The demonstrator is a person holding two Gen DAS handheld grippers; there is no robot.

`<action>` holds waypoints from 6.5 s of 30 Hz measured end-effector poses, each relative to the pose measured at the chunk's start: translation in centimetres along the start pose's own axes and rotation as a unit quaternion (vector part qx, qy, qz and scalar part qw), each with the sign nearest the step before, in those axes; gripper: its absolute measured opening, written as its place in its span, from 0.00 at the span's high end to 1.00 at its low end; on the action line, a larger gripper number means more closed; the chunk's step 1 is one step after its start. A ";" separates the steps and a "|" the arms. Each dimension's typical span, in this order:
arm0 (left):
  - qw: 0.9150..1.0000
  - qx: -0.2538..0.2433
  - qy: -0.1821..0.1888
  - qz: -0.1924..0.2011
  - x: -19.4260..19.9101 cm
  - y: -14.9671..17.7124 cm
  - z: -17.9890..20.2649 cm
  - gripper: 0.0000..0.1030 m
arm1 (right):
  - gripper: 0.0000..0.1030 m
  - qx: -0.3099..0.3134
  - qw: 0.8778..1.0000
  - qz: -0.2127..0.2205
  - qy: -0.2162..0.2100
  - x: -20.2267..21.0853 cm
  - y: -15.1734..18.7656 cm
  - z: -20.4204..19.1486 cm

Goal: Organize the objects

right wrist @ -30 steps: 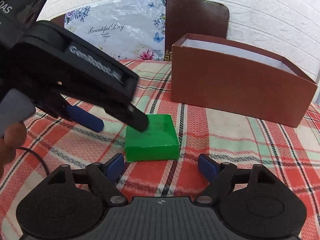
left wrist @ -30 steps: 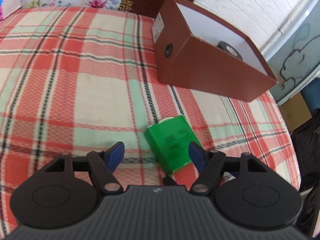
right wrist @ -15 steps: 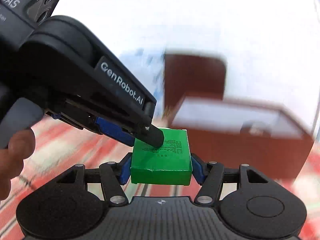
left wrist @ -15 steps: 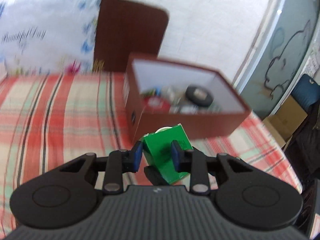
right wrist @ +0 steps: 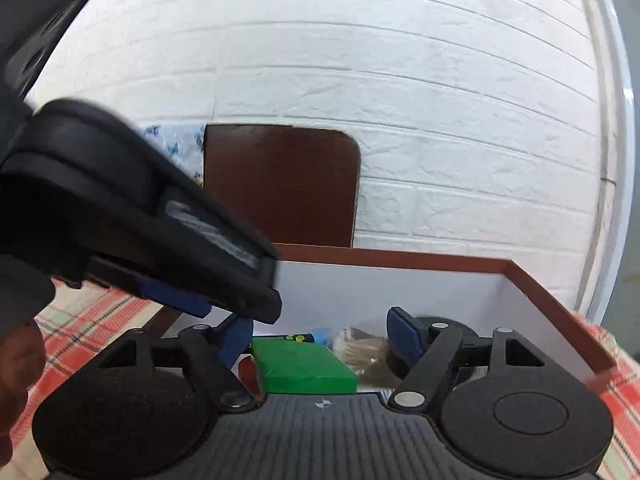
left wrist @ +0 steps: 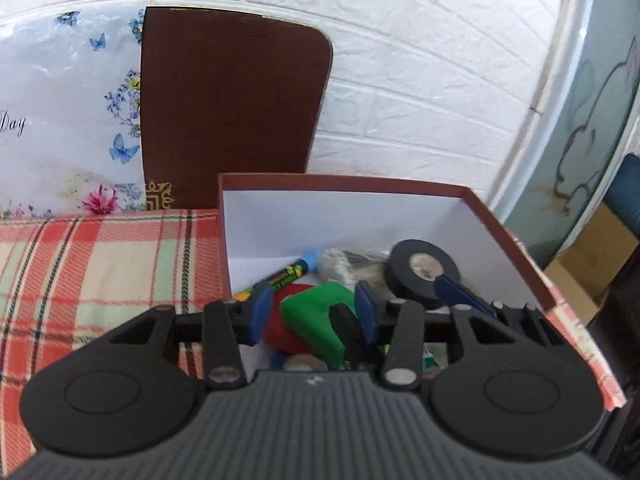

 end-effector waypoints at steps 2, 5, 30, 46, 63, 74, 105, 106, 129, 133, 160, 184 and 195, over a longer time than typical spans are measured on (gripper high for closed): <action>1.000 0.000 -0.002 -0.003 0.8 0.8 0.3 0.40 | 0.28 -0.002 1.000 0.002 0.000 1.4 0.3 0.1; 1.000 0.007 -0.003 -0.007 2.5 1.9 1.1 0.41 | 0.28 -0.014 1.000 -0.001 0.000 3.8 0.7 -0.2; 0.986 -0.043 -0.160 -0.015 17.8 13.0 3.5 0.10 | 0.05 -0.185 0.977 -0.105 -0.021 21.8 5.0 3.4; 0.983 -0.057 -0.172 -0.039 18.4 16.7 5.1 0.00 | 0.03 -0.189 0.976 -0.107 -0.010 24.6 6.2 3.8; 0.979 -0.036 -0.199 -0.037 17.5 14.9 2.0 0.00 | 0.01 -0.151 0.980 -0.129 -0.027 19.8 3.5 2.4; 0.976 -0.042 -0.207 -0.051 16.7 15.1 1.5 0.00 | 0.01 -0.169 0.981 -0.090 0.029 20.8 4.1 3.2; 0.973 -0.045 -0.215 -0.075 16.1 16.0 1.6 0.00 | 0.01 -0.176 0.979 -0.099 0.024 20.6 4.9 2.5; 0.973 -0.045 -0.214 -0.074 16.2 16.0 1.7 0.00 | 0.01 -0.176 0.979 -0.099 0.024 20.7 4.9 2.5; 0.976 -0.034 -0.206 -0.064 17.5 16.3 0.8 0.00 | 0.01 -0.153 0.983 -0.103 0.014 21.2 4.9 0.6; 0.976 -0.033 -0.206 -0.065 17.5 16.4 0.7 0.00 | 0.01 -0.147 0.983 -0.105 0.010 21.1 5.0 0.3; 0.974 -0.047 -0.203 -0.084 16.4 17.1 1.5 0.00 | 0.01 -0.154 0.982 -0.110 0.007 20.9 5.5 0.8; 0.975 -0.037 -0.197 -0.100 15.6 17.9 1.5 0.00 | 0.01 -0.157 0.981 -0.117 0.004 20.4 6.2 1.2; 0.975 -0.030 -0.193 -0.105 15.5 18.1 1.4 0.00 | 0.01 -0.157 0.981 -0.118 0.004 20.3 6.2 1.2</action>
Point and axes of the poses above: each gripper's, at about its wrist camera, not at the fingertips, and x roughly against the way its jaws point, z to its right, y to its underside, the point moved 10 cm from there along -x, roughly the way its jaws point, and after that the axes turned 10 degrees about y, right-handed, at the moved point
